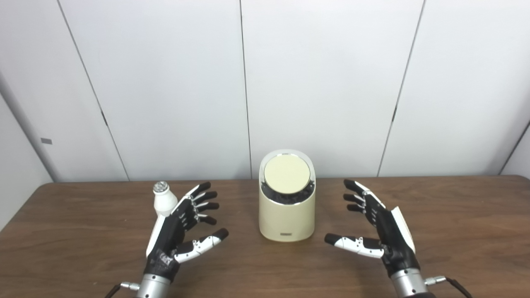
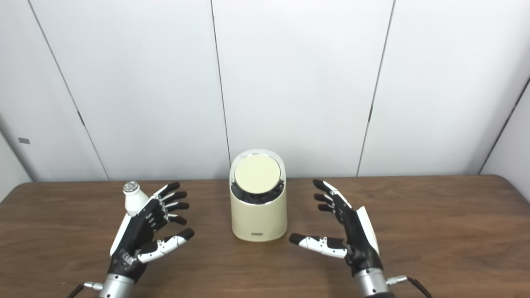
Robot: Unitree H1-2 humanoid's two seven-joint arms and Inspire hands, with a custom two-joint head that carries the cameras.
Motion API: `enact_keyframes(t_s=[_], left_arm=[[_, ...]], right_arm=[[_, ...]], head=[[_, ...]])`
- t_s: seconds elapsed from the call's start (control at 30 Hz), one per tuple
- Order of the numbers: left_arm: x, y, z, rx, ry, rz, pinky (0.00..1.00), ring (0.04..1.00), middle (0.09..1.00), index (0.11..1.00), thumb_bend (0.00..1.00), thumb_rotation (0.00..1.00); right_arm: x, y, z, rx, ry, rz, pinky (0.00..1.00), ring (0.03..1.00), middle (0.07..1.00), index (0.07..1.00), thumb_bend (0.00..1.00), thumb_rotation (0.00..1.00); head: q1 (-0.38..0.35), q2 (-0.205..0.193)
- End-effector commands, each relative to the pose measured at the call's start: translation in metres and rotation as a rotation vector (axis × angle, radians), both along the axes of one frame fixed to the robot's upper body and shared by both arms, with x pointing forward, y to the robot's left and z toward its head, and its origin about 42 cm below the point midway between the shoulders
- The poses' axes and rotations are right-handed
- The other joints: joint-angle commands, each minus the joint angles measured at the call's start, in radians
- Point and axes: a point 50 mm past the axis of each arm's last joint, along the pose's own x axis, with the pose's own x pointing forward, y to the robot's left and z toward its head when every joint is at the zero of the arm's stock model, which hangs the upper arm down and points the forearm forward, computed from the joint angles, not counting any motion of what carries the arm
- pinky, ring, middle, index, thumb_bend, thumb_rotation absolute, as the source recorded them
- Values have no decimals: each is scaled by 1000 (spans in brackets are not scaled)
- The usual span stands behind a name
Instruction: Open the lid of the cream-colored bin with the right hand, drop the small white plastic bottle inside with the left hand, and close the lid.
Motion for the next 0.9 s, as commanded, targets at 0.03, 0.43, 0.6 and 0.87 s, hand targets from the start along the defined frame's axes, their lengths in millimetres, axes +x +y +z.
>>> enact_keyframes(t_s=[0.03,0.43,0.6,0.87], left_arm=[[5,0,15,-7,-74,-5,584,741,807,885,693,74],[7,-2,15,-4,-77,-12,580,738,810,879,685,76],[8,-3,15,8,-74,-12,584,739,805,863,694,80],[10,-2,14,13,-81,-19,585,743,811,857,678,56]], right_arm=[[3,3,17,6,-58,7,743,811,881,853,846,285],[5,4,16,9,-70,11,736,801,872,845,841,276],[7,10,20,-15,-80,5,694,779,858,836,800,333],[25,21,52,-54,-84,-1,671,805,882,874,773,297]], head=[[0,0],[2,-5],[9,-10],[-2,-11]])
